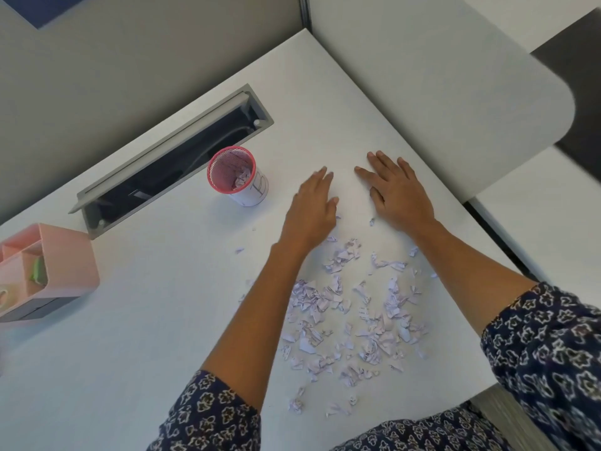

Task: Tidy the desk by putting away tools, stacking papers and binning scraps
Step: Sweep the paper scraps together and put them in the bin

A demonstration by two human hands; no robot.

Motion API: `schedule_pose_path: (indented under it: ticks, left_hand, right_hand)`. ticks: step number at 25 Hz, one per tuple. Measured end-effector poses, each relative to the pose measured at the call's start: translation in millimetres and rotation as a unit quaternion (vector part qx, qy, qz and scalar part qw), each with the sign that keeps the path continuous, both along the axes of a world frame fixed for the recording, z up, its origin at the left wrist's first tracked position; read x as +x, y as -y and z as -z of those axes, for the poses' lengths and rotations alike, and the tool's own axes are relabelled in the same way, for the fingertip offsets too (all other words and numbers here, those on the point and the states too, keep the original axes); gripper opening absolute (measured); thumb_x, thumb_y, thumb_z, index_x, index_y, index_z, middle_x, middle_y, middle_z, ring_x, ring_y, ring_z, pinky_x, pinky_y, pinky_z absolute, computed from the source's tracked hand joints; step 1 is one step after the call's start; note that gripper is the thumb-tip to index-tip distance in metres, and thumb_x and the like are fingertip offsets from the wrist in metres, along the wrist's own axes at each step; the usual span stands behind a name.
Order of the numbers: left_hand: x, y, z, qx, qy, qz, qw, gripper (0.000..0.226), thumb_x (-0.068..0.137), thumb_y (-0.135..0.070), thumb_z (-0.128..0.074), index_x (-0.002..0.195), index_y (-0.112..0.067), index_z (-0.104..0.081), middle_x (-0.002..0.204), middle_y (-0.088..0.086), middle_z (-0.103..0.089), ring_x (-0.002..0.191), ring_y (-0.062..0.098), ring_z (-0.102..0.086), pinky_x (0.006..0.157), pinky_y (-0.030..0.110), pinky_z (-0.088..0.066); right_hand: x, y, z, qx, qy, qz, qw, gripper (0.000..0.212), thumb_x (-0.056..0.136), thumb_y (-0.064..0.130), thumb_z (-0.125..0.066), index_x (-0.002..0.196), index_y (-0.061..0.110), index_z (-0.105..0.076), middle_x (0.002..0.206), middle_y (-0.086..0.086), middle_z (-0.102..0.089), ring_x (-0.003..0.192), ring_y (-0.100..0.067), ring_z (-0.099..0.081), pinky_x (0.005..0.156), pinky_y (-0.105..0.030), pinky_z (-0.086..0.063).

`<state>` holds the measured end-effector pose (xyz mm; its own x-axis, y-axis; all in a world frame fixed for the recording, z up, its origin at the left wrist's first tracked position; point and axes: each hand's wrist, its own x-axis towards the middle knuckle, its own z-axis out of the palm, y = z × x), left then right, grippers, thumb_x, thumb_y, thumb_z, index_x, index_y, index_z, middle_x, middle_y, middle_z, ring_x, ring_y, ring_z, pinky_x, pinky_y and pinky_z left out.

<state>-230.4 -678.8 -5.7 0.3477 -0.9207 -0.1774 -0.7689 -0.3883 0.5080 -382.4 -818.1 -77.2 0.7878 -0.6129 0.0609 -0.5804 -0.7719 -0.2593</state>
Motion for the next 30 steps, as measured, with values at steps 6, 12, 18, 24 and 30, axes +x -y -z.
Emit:
schedule_pose_path:
  ticks: [6,12,18,24,30]
  left_hand:
    - [-28.4,-31.6,28.4,0.009,0.014,-0.001,1.000,0.048,0.103,-0.031,-0.036,0.147,-0.011,-0.037,0.157,0.005,-0.029,0.145,0.020,-0.024,0.118,0.037,-0.025]
    - [-49.6,-66.8,34.1,-0.045,0.043,0.055,0.997,0.046,0.094,-0.037,-0.056,0.135,-0.016,-0.055,0.147,0.011,-0.044,0.133,0.027,-0.041,0.104,0.040,-0.038]
    - [-58.3,-95.6,44.7,-0.092,0.124,0.062,0.986,0.046,0.073,0.001,-0.077,0.115,-0.016,-0.069,0.125,0.006,-0.063,0.111,0.025,-0.059,0.074,0.035,-0.056]
    - [-57.6,-86.8,40.7,-0.118,0.043,-0.064,0.990,0.020,0.082,0.002,-0.066,0.097,-0.008,-0.075,0.098,0.004,-0.069,0.092,0.023,-0.063,0.066,0.040,-0.056]
    - [-40.0,-64.6,1.8,-0.226,-0.179,-0.289,0.913,0.025,0.082,0.007,-0.060,0.093,-0.008,-0.077,0.090,0.001,-0.074,0.079,0.011,-0.068,0.074,0.025,-0.054]
  right_hand:
    - [0.0,1.1,1.1,0.011,-0.001,-0.004,1.000,0.053,0.096,0.028,-0.024,0.147,0.028,-0.038,0.158,-0.004,-0.029,0.147,-0.019,-0.022,0.120,-0.044,-0.015]
    - [-0.8,1.7,-0.8,0.009,0.000,-0.008,1.000,0.053,0.095,0.029,-0.022,0.146,0.027,-0.039,0.158,-0.005,-0.030,0.147,-0.020,-0.021,0.120,-0.044,-0.014]
    - [-1.6,-0.4,-1.1,0.008,0.004,-0.009,1.000,0.054,0.095,0.030,-0.021,0.145,0.027,-0.040,0.157,-0.005,-0.030,0.147,-0.021,-0.022,0.120,-0.044,-0.014]
    - [-1.2,0.2,-0.3,0.004,0.007,-0.010,1.000,0.053,0.095,0.029,-0.022,0.144,0.026,-0.042,0.157,-0.006,-0.032,0.146,-0.022,-0.024,0.119,-0.045,-0.016]
    - [-0.8,-0.1,-1.2,0.013,0.011,-0.004,1.000,0.053,0.095,0.028,-0.023,0.144,0.027,-0.041,0.157,-0.004,-0.032,0.147,-0.020,-0.023,0.120,-0.043,-0.014]
